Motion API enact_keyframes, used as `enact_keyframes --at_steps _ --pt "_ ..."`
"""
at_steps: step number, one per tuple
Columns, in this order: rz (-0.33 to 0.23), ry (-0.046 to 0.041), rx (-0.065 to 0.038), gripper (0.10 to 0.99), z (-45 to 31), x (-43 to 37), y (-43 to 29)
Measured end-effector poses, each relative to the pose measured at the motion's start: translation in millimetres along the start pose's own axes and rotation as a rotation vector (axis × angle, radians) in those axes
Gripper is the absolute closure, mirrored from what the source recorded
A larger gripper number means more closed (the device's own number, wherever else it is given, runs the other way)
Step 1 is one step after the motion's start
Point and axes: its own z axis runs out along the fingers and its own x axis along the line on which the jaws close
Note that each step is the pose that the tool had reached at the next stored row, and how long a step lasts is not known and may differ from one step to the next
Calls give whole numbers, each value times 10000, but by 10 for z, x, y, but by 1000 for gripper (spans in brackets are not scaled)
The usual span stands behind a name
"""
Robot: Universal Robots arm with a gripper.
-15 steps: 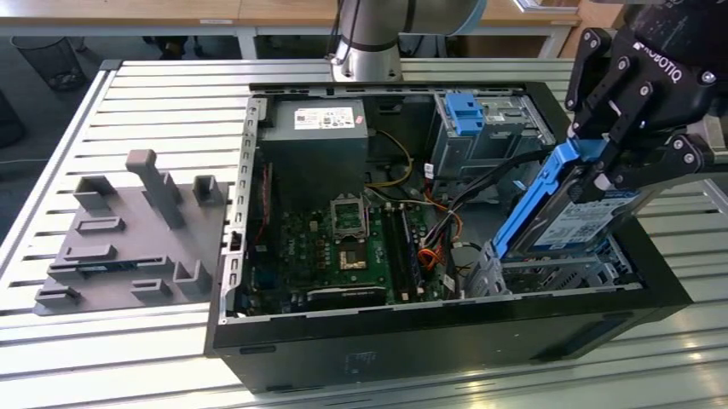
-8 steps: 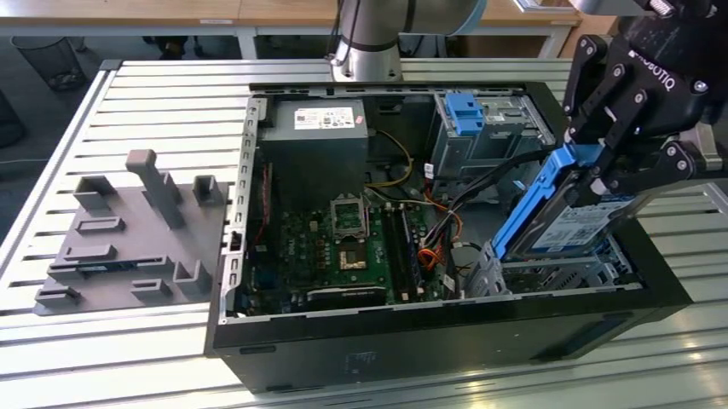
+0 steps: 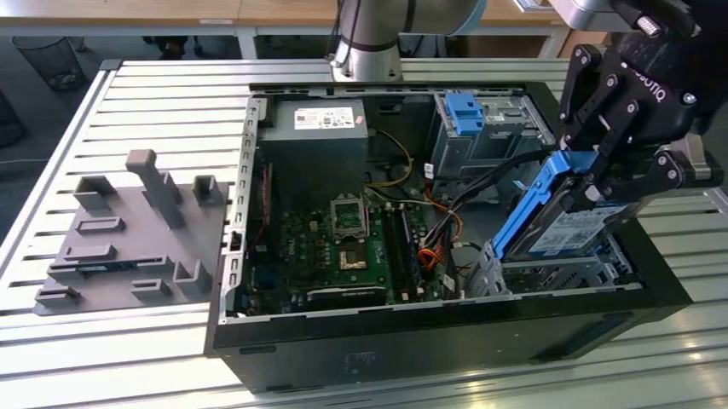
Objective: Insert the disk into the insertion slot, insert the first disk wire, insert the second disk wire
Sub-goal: 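Insert the disk into the insertion slot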
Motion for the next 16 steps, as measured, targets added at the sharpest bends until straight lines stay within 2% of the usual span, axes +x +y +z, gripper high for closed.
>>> enact_keyframes --at_steps 16 --pt "0 1 0 722 145 5 -1"
